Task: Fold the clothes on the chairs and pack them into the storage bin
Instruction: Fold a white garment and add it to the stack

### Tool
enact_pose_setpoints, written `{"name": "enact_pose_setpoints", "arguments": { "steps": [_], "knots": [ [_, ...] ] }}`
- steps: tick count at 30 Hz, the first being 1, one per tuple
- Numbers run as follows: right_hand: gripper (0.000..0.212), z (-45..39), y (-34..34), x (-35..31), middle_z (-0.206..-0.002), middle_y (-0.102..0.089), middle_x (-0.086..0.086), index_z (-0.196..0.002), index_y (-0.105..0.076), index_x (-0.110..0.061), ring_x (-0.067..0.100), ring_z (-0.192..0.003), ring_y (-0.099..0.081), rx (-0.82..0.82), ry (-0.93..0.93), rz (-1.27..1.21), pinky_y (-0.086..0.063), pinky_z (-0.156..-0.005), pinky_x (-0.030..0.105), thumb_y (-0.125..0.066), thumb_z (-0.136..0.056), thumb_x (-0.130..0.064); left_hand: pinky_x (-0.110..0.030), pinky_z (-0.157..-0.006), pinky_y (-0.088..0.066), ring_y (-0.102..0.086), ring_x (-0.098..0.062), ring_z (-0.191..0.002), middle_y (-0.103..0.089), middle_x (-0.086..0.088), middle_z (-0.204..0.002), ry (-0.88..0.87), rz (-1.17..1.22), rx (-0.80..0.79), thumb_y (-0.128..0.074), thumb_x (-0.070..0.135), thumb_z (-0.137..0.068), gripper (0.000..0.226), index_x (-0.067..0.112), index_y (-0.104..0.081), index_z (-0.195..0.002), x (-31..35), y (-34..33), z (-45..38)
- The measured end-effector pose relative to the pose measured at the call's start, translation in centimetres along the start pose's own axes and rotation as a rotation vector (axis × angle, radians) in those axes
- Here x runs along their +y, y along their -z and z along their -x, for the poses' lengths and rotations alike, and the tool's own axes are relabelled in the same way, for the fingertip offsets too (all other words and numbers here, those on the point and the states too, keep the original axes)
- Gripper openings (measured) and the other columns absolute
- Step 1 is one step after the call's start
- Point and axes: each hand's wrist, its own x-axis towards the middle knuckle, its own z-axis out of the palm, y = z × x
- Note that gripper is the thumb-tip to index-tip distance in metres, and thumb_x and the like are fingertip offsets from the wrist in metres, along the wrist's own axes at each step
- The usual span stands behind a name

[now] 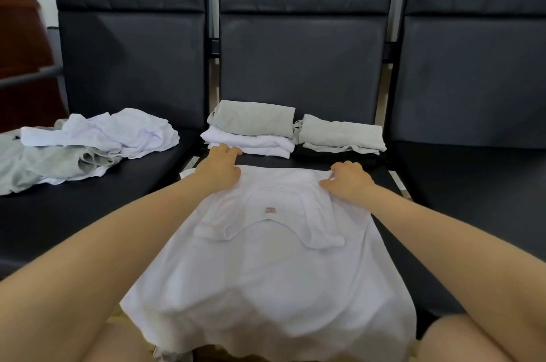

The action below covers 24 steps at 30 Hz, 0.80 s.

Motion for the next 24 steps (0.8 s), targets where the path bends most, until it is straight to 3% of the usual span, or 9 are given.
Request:
{"name": "enact_pose_setpoints", "arguments": {
  "steps": [2,4,7,10,12,14,16,19,24],
  "knots": [
    [0.055,-0.4,-0.2,-0.3,-0.13,-0.046,0.009,-0.133,-0.048,-0.014,0.027,-0.123,-0.042,-0.013,0.004,0.057,-0.04,-0.099,0.04,-0.056,-0.089,-0.046,-0.042,-0.105,-0.035,-0.023,-0.029,-0.138,-0.029,-0.008,-0.149,0.044,-0.04,-0.115,-0.046,0.023,-0.093,0.061,0.019,-0.023,-0.149,-0.1,-0.7,-0.3],
    [0.064,-0.7,-0.3,-0.4,-0.135,-0.044,0.009,-0.137,-0.041,-0.012,0.027,-0.127,-0.039,0.024,0.004,0.018,-0.04,-0.1,0.04,-0.061,-0.086,-0.044,-0.042,-0.108,-0.031,-0.024,-0.029,-0.137,-0.032,-0.008,-0.147,0.106,-0.113,-0.166,-0.044,0.029,-0.094,0.063,0.018,-0.018,-0.15,-0.1,-1.2,-0.6],
    [0.075,-1.0,-0.2,-0.3,-0.141,-0.035,0.009,-0.141,-0.035,-0.013,0.027,-0.132,-0.03,0.071,0.014,0.044,-0.035,-0.101,0.04,-0.065,-0.082,-0.049,-0.037,-0.099,-0.034,-0.034,-0.027,-0.129,-0.045,-0.007,-0.134,0.127,-0.232,-0.105,-0.047,0.035,-0.092,0.051,0.016,-0.038,-0.139,-0.4,-1.1,-0.8],
    [0.076,-1.1,0.0,0.4,-0.14,-0.039,0.008,-0.142,-0.037,-0.014,0.027,-0.132,-0.033,-0.017,-0.002,-0.01,-0.034,-0.104,0.042,-0.064,-0.082,-0.052,-0.031,-0.086,-0.034,-0.04,-0.026,-0.118,-0.051,-0.007,-0.12,0.114,-0.255,-0.078,-0.048,0.036,-0.091,0.036,0.015,-0.055,-0.119,-0.5,-0.9,-0.7],
    [0.056,-1.3,0.0,0.7,-0.124,-0.054,0.004,-0.127,-0.052,-0.017,0.025,-0.12,-0.048,-0.06,0.007,-0.069,-0.04,-0.097,0.039,-0.065,-0.083,-0.048,-0.031,-0.083,-0.033,-0.042,-0.027,-0.116,-0.052,-0.007,-0.118,0.079,-0.259,-0.035,-0.05,0.037,-0.091,0.034,0.015,-0.058,-0.114,-0.6,-0.7,-0.4],
    [0.023,-1.3,-0.2,0.8,-0.086,-0.057,0.0,-0.085,-0.058,-0.017,0.02,-0.086,-0.056,-0.058,0.049,-0.145,-0.04,-0.072,0.031,-0.065,-0.085,-0.039,-0.032,-0.083,-0.035,-0.046,-0.027,-0.114,-0.055,-0.007,-0.117,0.042,-0.228,0.008,-0.051,0.037,-0.092,0.032,0.015,-0.058,-0.114,-0.9,-0.5,0.1],
    [0.037,-1.1,-0.3,0.7,-0.064,-0.043,-0.002,-0.061,-0.042,-0.016,0.014,-0.061,-0.043,-0.049,0.087,-0.267,-0.029,-0.056,0.027,-0.066,-0.087,-0.03,-0.031,-0.078,-0.037,-0.055,-0.027,-0.104,-0.06,-0.007,-0.111,0.03,-0.115,0.034,-0.049,0.034,-0.094,0.028,0.013,-0.057,-0.111,-1.3,0.0,0.4],
    [0.041,-1.6,0.7,0.8,-0.063,-0.037,0.0,-0.061,-0.035,-0.015,0.013,-0.057,-0.035,0.008,0.105,-0.502,-0.025,-0.053,0.027,-0.064,-0.089,-0.022,-0.033,-0.074,-0.042,-0.058,-0.032,-0.096,-0.06,-0.008,-0.095,0.026,0.055,0.086,-0.049,0.029,-0.096,0.021,0.009,-0.053,-0.102,-2.1,1.0,-0.4],
    [0.027,-4.3,3.7,0.4,-0.077,-0.05,0.008,-0.077,-0.052,-0.006,0.02,-0.072,-0.047,0.131,0.133,-0.553,-0.034,-0.063,0.031,-0.058,-0.092,-0.028,-0.033,-0.064,-0.034,-0.048,-0.026,-0.073,-0.046,-0.001,-0.071,0.002,0.075,0.141,-0.044,0.025,-0.097,0.028,0.019,-0.034,-0.072,-2.5,3.5,-3.9]
  ]
}}
